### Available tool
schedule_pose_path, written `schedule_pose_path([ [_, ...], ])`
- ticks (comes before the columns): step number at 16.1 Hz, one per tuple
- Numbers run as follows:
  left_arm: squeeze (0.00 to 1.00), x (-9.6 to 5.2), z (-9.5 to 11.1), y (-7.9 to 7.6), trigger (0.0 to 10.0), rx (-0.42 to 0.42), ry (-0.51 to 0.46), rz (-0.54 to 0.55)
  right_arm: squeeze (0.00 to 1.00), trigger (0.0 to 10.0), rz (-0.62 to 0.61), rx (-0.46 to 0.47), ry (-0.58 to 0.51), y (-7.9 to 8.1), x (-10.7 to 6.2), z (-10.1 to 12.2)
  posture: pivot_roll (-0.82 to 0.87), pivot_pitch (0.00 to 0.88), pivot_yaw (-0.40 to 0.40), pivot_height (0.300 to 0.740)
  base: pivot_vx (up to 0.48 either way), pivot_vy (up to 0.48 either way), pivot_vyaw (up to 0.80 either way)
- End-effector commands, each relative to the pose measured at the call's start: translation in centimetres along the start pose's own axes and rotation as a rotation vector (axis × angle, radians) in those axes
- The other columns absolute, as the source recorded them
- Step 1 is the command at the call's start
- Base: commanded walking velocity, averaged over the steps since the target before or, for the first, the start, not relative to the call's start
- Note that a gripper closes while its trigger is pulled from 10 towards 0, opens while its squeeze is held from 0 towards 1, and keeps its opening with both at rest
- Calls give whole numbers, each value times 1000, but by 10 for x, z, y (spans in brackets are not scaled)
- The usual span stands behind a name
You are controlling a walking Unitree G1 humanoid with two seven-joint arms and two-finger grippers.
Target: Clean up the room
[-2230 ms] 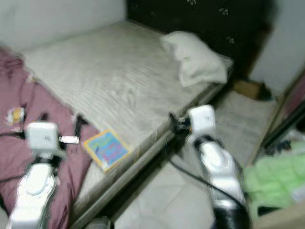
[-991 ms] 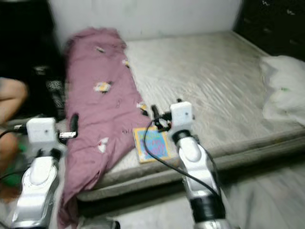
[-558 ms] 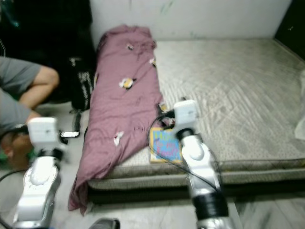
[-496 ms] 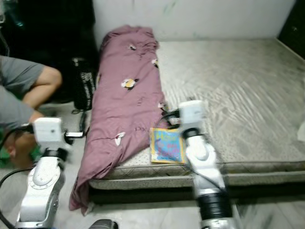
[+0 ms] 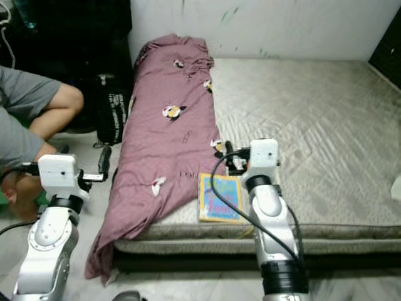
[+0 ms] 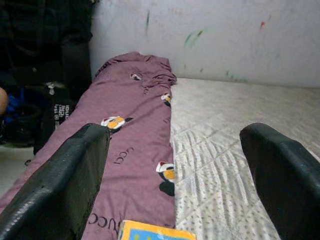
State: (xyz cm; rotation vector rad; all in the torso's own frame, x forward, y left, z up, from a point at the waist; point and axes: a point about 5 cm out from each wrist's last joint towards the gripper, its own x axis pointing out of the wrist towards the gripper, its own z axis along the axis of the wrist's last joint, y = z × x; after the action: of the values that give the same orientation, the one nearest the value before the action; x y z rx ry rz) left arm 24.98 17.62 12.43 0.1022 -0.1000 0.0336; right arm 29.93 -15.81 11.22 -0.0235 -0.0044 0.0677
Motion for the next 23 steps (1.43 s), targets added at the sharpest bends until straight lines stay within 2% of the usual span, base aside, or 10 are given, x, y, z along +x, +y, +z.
schedule_pose_path([
  [1,0,1,4,-2,10000,-9,-21,-15,0,10000,19,-1,-21,2,2,8,68,0,-36,740,345,0,0],
  [6,0,1,4,-4,10000,-10,-21,-16,0,10000,29,-32,28,1,1,5,68,0,-39,740,359,0,0],
  [8,0,1,3,-4,10000,-14,-17,-10,0,10000,-32,-103,25,-5,1,4,66,0,-38,740,291,0,0],
  [9,0,3,3,-2,10000,13,-20,38,0,10000,-13,-62,16,-4,2,4,67,0,-39,740,0,0,0],
  [10,0,3,3,-2,10000,3,-24,33,0,10000,-45,-66,17,-7,2,5,67,0,-39,740,0,0,0],
  [14,0,4,1,0,10000,17,-14,45,0,10000,-68,-116,19,-13,4,8,60,0,-32,740,0,0,0],
  [15,0,5,5,0,10000,24,-24,44,0,10000,-86,-134,-8,-17,4,14,58,0,-32,740,0,0,0],
  [17,0,7,7,1,10000,39,-33,36,0,10000,-96,-133,-29,-20,5,19,55,0,-51,740,0,0,0],
  [20,0,8,5,4,10000,51,-18,55,0,10000,-102,-108,-38,-29,8,25,48,0,-29,740,0,0,0],
  [23,0,7,-2,4,10000,54,-1,33,0,10000,-154,-97,-55,-30,-2,26,13,0,1,740,0,0,477],
])
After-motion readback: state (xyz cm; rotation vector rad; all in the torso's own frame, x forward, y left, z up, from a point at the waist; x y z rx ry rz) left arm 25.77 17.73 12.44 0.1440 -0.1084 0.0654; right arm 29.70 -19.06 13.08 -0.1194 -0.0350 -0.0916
